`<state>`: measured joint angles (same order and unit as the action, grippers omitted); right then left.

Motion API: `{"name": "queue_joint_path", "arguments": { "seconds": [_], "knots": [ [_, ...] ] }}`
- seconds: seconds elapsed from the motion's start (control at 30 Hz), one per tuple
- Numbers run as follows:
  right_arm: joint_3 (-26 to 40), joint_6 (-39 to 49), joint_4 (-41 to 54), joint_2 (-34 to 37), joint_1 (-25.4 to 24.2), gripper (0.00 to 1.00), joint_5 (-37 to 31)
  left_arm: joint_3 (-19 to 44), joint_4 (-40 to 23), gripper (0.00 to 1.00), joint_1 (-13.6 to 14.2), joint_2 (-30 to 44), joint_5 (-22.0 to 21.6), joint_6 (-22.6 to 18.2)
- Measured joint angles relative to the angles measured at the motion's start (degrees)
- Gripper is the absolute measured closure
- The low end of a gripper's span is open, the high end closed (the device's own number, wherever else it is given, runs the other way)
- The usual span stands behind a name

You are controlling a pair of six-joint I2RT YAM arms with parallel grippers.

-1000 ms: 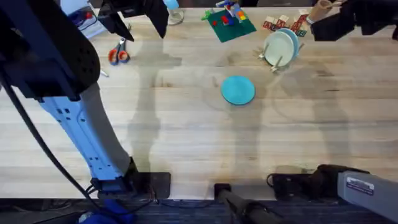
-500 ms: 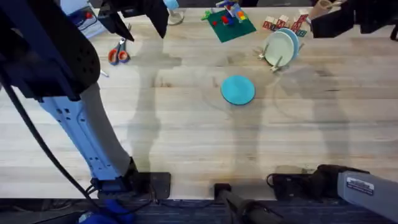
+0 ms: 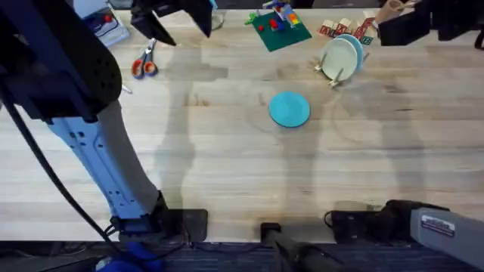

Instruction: Pick up the plates from the table one by one and place each into a slot on the dish rack.

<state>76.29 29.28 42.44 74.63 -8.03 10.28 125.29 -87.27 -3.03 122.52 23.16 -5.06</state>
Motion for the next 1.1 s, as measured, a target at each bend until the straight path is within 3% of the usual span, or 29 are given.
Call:
{"name": "queue_joint_path", "arguments": {
  "seconds": [0.17, 0.3, 0.4, 0.67, 0.9, 1.1],
  "knots": [
    [0.0, -0.17, 0.0, 0.0, 0.0, 0.005, 0.0, 0.0, -0.58, 0.006, 0.08, 0.0, 10.91, 0.04],
    [0.0, -0.2, 0.0, 0.0, 0.0, 0.006, 0.0, 0.0, -2.38, 0.004, 1.4, 0.0, 13.72, 1.44],
    [0.0, -0.18, 0.0, 0.0, 0.0, 0.005, 0.0, 0.0, -2.51, 0.004, 4.28, -0.02, 12.52, 3.96],
    [0.0, -0.18, -0.01, 0.0, 0.0, 0.006, 0.0, 0.0, -1.79, 0.005, 17.76, -1.89, 5.95, 10.5],
    [0.0, -0.2, 0.0, 0.0, 0.0, 0.006, 0.0, 0.0, -3.39, 0.005, 23.16, -10.13, 0.55, 16.03],
    [0.0, -0.2, 0.0, 0.0, 0.0, 0.006, 0.0, 0.13, -3.41, 0.005, 29.67, -13.9, -3.17, 19.22]
  ]
}}
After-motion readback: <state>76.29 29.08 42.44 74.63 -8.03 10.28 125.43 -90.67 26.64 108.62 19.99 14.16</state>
